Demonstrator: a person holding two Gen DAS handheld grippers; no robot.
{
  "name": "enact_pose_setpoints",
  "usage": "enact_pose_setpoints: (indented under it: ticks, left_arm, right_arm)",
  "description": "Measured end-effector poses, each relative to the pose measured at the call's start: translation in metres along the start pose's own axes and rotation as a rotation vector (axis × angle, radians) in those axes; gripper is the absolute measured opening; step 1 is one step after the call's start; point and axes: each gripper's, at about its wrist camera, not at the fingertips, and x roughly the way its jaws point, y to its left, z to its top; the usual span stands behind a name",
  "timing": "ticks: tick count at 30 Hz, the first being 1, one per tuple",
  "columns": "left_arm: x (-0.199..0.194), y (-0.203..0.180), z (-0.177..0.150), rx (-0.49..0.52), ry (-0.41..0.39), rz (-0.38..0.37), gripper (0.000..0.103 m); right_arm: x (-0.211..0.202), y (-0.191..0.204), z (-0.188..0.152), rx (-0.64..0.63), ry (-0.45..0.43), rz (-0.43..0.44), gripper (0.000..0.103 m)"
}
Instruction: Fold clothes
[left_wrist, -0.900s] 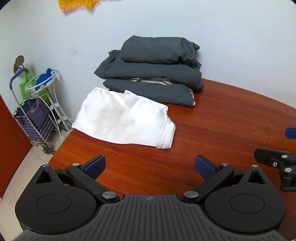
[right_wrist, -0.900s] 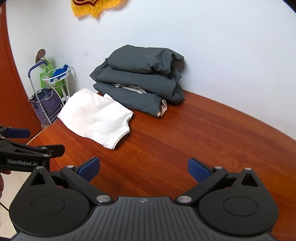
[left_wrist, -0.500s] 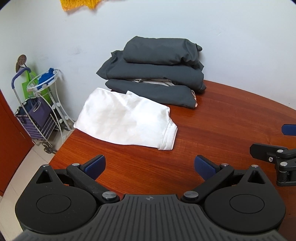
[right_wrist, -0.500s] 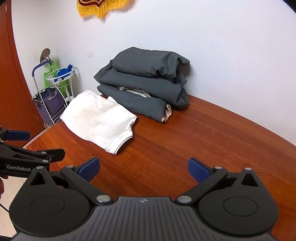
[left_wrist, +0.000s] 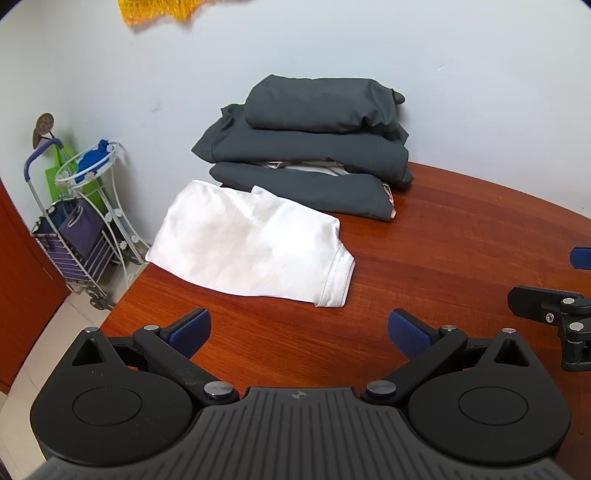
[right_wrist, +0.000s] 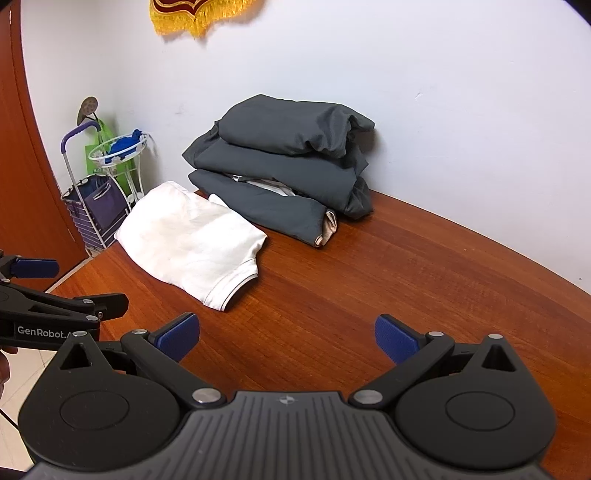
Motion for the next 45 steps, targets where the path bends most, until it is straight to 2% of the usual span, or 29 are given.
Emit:
enact_pose_setpoints:
  ticks: [45]
  left_arm:
    - [0.0081, 0.002, 0.0009, 0.011, 0.014, -0.01, 0.103]
  right_arm:
    - [0.0041, 0.0054, -0.0004, 0.014, 0.003, -0.01, 0.102]
